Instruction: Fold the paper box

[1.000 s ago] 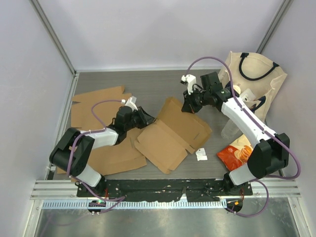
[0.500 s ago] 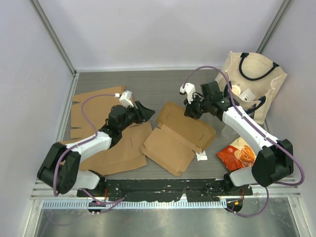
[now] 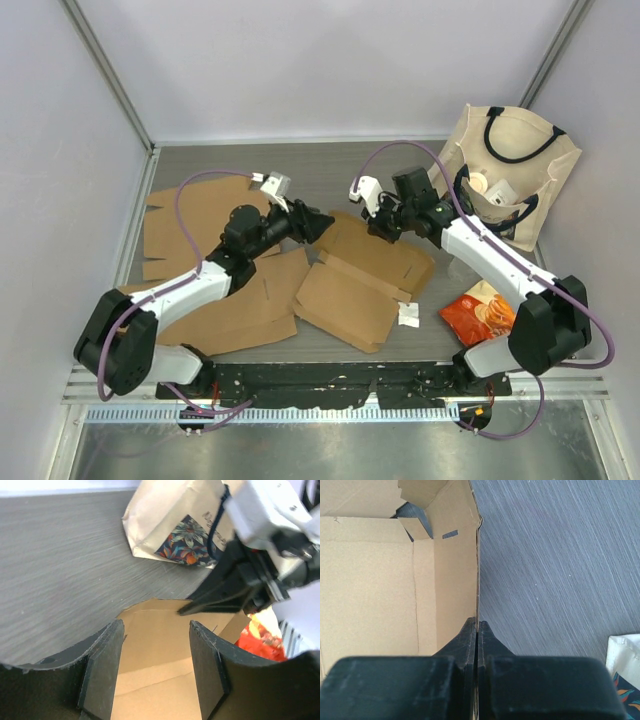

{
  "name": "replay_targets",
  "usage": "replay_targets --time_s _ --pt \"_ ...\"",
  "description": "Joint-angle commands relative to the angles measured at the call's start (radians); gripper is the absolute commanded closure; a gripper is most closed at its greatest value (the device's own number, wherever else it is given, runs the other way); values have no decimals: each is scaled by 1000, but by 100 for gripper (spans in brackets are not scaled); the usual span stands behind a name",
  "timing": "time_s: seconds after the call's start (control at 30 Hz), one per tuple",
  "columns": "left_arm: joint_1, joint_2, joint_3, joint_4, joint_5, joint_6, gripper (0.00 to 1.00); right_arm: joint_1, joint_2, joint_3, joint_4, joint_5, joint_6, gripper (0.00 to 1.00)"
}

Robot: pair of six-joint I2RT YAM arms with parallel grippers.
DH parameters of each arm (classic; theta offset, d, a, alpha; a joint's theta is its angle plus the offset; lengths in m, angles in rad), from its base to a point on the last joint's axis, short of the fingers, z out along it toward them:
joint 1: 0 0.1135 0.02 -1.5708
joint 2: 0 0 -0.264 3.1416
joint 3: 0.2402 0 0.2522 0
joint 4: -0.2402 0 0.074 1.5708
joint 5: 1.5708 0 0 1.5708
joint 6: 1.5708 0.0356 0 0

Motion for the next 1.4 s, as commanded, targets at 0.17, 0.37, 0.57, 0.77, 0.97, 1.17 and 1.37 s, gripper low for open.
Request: replay_targets --time_s 0.17,0.37,0.57,0.77,0.97,1.17,1.37 --pt "-38 75 139 -22 244 605 37 -1 20 92 -34 -47 -58 99" --pt "-36 170 261 -172 354 818 40 1 9 98 -35 -92 -49 99" --pt "-12 285 473 -514 529 913 50 1 11 102 -43 -91 -55 99" --pt "-9 299 505 -579 543 965 61 1 9 106 -38 -110 -52 99" --pt "-16 320 506 -587 511 975 71 -1 9 96 -18 -98 -35 99" --pt "-33 302 420 -441 404 970 88 -1 -5 79 32 -71 41 95" --pt "-38 259 345 -350 358 955 91 1 -34 147 25 239 503 47"
